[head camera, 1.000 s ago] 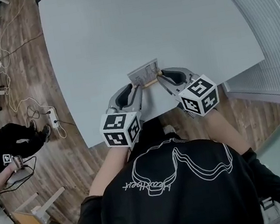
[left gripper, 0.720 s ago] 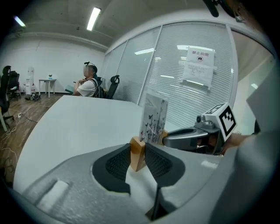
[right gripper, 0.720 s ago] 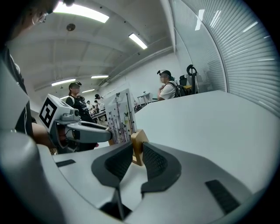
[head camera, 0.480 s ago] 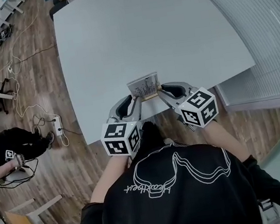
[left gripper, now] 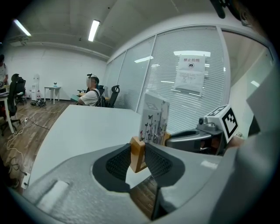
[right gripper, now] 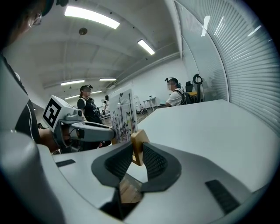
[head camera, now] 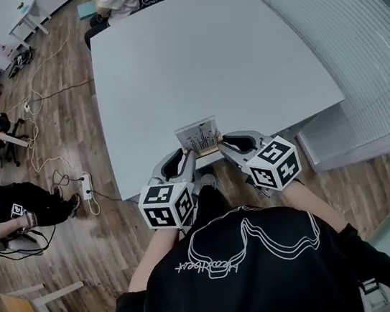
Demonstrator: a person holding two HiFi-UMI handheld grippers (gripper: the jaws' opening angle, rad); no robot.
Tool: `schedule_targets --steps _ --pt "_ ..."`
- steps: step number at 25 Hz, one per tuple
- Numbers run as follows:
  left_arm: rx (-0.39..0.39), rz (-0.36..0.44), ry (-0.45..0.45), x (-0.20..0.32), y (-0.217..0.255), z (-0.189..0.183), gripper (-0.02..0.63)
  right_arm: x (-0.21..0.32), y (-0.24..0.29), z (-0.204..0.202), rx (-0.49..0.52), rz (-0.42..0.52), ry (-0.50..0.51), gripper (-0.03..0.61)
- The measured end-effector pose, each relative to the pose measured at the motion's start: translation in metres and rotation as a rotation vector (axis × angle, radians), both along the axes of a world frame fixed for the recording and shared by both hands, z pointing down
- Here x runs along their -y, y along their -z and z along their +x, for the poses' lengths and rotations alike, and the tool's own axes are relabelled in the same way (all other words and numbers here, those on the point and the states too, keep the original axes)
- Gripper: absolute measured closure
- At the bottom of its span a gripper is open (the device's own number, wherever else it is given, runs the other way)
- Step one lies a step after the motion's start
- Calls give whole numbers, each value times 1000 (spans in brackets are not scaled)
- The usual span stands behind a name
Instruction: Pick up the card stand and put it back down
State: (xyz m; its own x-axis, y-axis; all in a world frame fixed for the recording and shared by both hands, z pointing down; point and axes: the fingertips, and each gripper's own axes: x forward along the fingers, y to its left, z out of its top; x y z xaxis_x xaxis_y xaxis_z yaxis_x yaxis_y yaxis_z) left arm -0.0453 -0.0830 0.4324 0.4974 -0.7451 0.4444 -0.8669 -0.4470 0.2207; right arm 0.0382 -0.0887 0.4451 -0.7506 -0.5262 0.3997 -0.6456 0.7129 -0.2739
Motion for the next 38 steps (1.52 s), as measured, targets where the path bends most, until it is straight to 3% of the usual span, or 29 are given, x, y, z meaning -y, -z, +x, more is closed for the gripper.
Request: schedule_targets --steps 18,38 --pt "4 34 31 -62 21 16 508 -59 18 16 20 25 32 502" --pt "4 37 44 -59 22 7 508 -56 19 7 21 23 45 502"
